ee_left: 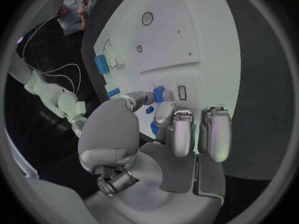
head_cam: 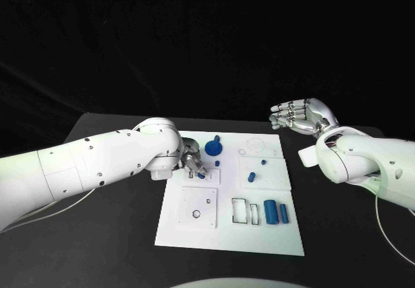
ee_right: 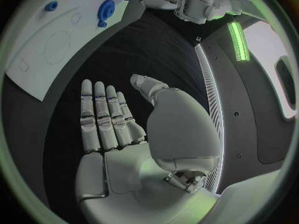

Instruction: Assemble the parts on the task board

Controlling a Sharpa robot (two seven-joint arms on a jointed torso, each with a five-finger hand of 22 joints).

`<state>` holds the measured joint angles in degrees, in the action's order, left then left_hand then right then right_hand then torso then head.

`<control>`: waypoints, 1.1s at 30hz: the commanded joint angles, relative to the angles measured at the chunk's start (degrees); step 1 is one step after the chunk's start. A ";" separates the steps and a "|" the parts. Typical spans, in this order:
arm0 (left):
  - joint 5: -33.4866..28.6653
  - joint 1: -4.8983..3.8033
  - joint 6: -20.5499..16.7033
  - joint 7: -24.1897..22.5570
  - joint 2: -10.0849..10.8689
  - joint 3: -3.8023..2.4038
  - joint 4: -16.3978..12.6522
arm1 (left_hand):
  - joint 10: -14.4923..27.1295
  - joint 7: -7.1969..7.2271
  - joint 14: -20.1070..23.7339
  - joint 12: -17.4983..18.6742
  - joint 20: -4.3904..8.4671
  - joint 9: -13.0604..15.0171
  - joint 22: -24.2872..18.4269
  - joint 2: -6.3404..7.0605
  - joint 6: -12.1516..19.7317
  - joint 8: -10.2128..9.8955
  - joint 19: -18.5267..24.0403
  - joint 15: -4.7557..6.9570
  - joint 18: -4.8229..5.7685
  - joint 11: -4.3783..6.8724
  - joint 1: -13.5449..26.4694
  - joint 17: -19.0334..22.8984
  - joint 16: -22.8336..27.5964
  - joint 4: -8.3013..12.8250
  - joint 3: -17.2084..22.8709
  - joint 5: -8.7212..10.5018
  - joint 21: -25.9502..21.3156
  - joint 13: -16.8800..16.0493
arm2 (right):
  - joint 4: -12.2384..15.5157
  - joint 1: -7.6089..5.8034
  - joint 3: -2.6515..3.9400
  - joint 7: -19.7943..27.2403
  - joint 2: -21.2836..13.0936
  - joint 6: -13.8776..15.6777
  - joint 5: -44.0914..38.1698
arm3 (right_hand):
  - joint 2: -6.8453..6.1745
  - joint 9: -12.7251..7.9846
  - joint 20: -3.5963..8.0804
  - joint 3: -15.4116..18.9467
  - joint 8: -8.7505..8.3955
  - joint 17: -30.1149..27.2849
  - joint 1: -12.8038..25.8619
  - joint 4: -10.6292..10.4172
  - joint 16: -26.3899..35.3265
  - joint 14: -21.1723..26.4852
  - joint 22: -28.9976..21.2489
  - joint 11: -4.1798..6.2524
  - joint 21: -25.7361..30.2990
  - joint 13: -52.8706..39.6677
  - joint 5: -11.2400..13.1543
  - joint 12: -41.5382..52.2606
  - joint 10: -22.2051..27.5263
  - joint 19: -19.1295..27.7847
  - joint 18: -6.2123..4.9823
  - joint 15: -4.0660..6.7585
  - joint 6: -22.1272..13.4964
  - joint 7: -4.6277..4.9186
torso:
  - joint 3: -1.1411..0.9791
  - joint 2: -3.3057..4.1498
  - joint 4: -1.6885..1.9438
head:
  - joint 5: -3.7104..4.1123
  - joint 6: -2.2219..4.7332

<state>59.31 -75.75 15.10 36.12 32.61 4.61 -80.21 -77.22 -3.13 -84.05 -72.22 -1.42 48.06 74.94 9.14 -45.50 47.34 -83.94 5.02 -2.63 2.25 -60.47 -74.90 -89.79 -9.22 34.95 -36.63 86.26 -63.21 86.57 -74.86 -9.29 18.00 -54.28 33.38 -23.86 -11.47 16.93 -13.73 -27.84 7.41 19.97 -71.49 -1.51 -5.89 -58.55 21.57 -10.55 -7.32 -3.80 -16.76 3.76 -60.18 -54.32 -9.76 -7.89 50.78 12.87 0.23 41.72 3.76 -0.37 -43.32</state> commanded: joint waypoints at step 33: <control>-0.96 0.07 1.17 1.27 -0.36 0.06 0.76 | -0.25 2.02 -5.91 0.21 0.73 -0.90 10.15 1.34 -3.11 -1.64 -2.70 0.78 1.19 0.35 4.93 -14.93 -0.09 -0.39 -0.71 9.22 0.15 -0.29 | -0.03 0.14 0.00 0.69 -0.02 -0.23 -0.48 | 0.20 -0.18 -0.40 0.40 0.01 -0.18 0.07 0.11 0.56 0.07 -0.61 0.07 0.51 0.07 0.07 -0.13 0.53 -0.12 -0.65 -0.26 -0.45 0.61 | 0.01 0.00 -0.01 | 0.24 -0.41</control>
<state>58.67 -75.75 15.23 36.92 32.37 4.65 -79.45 -77.42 -0.93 -84.04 -72.22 -1.02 47.19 74.92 10.50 -48.55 45.88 -83.94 5.41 -2.62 2.45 -56.00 -74.90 -89.79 -9.74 34.43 -27.61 86.26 -63.44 86.47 -74.76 -9.29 17.98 -54.30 33.43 -23.86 -11.47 16.83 -13.73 -27.52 7.41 19.87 -71.49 -1.51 -5.66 -58.55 21.01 -10.34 -7.09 -3.80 -16.76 3.76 -59.98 -54.32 -9.76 -7.89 50.78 12.87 0.24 41.70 3.74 -0.15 -43.65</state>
